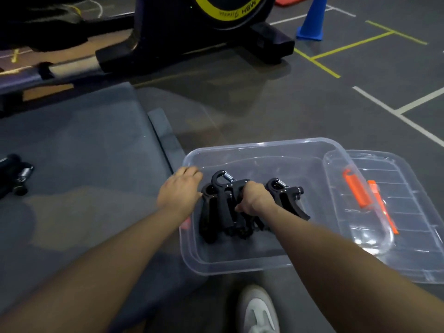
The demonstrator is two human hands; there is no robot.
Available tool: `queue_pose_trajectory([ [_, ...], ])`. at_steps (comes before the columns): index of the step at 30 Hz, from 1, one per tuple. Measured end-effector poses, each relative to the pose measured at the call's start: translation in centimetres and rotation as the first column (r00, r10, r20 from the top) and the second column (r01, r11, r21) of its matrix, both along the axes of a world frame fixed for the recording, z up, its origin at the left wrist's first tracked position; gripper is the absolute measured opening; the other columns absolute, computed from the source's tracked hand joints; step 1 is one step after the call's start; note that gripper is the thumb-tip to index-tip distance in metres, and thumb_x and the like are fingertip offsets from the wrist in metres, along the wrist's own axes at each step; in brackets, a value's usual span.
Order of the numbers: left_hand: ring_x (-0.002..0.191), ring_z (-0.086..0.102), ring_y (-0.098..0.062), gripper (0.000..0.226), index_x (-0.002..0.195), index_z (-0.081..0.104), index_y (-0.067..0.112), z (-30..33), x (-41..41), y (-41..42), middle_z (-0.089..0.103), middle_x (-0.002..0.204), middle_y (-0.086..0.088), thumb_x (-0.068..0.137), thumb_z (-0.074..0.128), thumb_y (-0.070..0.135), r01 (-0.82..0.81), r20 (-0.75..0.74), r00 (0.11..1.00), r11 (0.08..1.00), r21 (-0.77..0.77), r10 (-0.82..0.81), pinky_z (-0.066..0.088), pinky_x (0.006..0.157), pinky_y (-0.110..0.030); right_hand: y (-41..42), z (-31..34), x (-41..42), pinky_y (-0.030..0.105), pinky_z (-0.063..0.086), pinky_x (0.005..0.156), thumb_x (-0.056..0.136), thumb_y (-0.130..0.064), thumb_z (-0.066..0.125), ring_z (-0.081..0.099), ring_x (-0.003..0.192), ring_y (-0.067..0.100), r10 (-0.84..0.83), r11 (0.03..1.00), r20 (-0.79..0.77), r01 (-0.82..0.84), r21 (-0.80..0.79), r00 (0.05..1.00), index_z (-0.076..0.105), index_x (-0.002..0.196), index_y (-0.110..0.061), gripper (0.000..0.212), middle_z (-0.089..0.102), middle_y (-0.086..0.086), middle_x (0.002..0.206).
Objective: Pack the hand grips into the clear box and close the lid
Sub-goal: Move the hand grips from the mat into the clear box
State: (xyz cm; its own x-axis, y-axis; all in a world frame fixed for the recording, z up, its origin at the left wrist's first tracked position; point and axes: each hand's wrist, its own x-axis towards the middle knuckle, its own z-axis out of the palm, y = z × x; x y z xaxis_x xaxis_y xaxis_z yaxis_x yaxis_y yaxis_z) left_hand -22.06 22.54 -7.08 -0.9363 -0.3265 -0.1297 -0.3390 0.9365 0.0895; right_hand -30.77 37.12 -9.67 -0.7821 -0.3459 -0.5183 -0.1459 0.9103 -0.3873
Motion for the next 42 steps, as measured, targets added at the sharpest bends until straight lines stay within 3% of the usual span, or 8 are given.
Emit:
queue_pose_trajectory([
  [11, 0.141, 0.027, -0.015, 0.061, 0.144, 0.033, 0.018, -0.3, 1.2, -1.6, 0.025, 0.155, 0.008, 0.090, 0.057, 0.033, -0.072, -0.097, 0.990, 0.952, 0.299, 0.105, 0.031, 0.110, -0.033, -4.0, -1.7, 1.4, 0.033, 0.051, 0.090, 0.079, -0.015, 0.070, 0.062, 0.113, 0.028, -0.006, 0.997, -0.039, 0.009, 0.078, 0.999, 0.060, 0.116, -0.003, 0.040, 0.064, 0.013, 0.122],
  [19, 0.144, 0.023, -0.012, 0.062, 0.147, 0.027, 0.021, -0.3, 1.5, -2.4, 0.022, 0.157, 0.008, 0.093, 0.052, 0.036, -0.046, -0.086, 0.993, 0.933, 0.356, 0.081, 0.024, 0.114, -0.029, -4.9, -2.5, 1.1, 0.030, 0.049, 0.089, 0.085, -0.011, 0.062, 0.061, 0.114, 0.029, 0.006, 0.999, -0.023, -0.005, 0.053, 1.000, 0.060, 0.115, 0.001, 0.033, 0.064, 0.018, 0.120],
  [22, 0.144, 0.023, -0.012, 0.060, 0.147, 0.027, 0.021, -0.3, 1.4, -2.4, 0.022, 0.157, 0.009, 0.094, 0.050, 0.035, -0.045, -0.078, 0.994, 0.935, 0.353, 0.077, 0.025, 0.113, -0.029, -4.3, -2.6, 0.7, 0.027, 0.048, 0.086, 0.084, -0.015, 0.061, 0.063, 0.100, 0.019, 0.051, 0.998, 0.051, -0.053, 0.038, 0.997, 0.068, 0.098, -0.005, 0.018, 0.067, 0.014, 0.104],
  [27, 0.144, 0.024, -0.014, 0.058, 0.147, 0.028, 0.022, 0.3, 1.5, -2.6, 0.021, 0.157, 0.010, 0.094, 0.049, 0.036, -0.043, -0.038, 0.997, 0.927, 0.374, 0.062, 0.027, 0.113, -0.034, -4.1, -0.3, -0.2, 0.025, 0.045, 0.100, 0.084, -0.008, 0.065, 0.063, 0.109, 0.020, -0.015, 0.984, 0.067, 0.027, -0.178, 0.998, 0.064, 0.120, -0.010, 0.037, 0.068, 0.009, 0.117],
  [29, 0.140, 0.032, -0.016, 0.054, 0.144, 0.033, 0.023, 1.1, 1.8, -3.3, 0.027, 0.154, 0.009, 0.094, 0.051, 0.034, -0.057, -0.038, 0.996, 0.930, 0.363, 0.075, 0.032, 0.110, -0.036, -4.8, 1.9, -0.3, 0.026, 0.047, 0.092, 0.085, -0.006, 0.065, 0.062, 0.102, 0.023, -0.098, 0.942, 0.058, 0.112, -0.315, 0.993, 0.060, 0.126, -0.008, 0.041, 0.065, 0.010, 0.115],
  [33, 0.131, 0.043, -0.025, 0.049, 0.139, 0.040, 0.022, 3.8, 4.3, -5.9, 0.039, 0.144, 0.000, 0.092, 0.052, 0.025, -0.171, -0.081, 0.975, 0.932, 0.320, 0.207, 0.039, 0.104, -0.038, -8.0, 6.0, 1.4, 0.029, 0.046, 0.087, 0.084, -0.007, 0.068, 0.054, 0.092, 0.017, -0.052, 0.901, 0.027, 0.059, -0.430, 0.998, 0.057, 0.127, -0.005, 0.045, 0.061, 0.015, 0.121],
  [38, 0.124, 0.049, -0.029, 0.043, 0.129, 0.050, 0.016, 6.1, 11.1, -10.8, 0.047, 0.133, -0.008, 0.087, 0.057, 0.020, -0.331, -0.118, 0.914, 0.883, 0.333, 0.387, 0.042, 0.103, -0.040, -15.4, 9.7, 6.4, 0.028, 0.045, 0.094, 0.082, -0.010, 0.071, 0.061, 0.109, 0.027, 0.103, 0.894, -0.046, -0.112, -0.434, 0.994, 0.055, 0.128, -0.002, 0.049, 0.062, 0.016, 0.122],
  [42, 0.122, 0.050, -0.028, 0.042, 0.131, 0.048, 0.018, 7.6, 18.6, -14.9, 0.043, 0.136, -0.005, 0.089, 0.055, 0.019, -0.473, -0.079, 0.848, 0.815, 0.335, 0.525, 0.040, 0.102, -0.034, -22.3, 10.6, 12.6, 0.023, 0.042, 0.068, 0.083, -0.010, 0.070, 0.052, 0.088, 0.021, 0.237, 0.869, -0.046, -0.233, -0.437, 0.970, 0.056, 0.124, -0.001, 0.044, 0.055, 0.009, 0.094],
])
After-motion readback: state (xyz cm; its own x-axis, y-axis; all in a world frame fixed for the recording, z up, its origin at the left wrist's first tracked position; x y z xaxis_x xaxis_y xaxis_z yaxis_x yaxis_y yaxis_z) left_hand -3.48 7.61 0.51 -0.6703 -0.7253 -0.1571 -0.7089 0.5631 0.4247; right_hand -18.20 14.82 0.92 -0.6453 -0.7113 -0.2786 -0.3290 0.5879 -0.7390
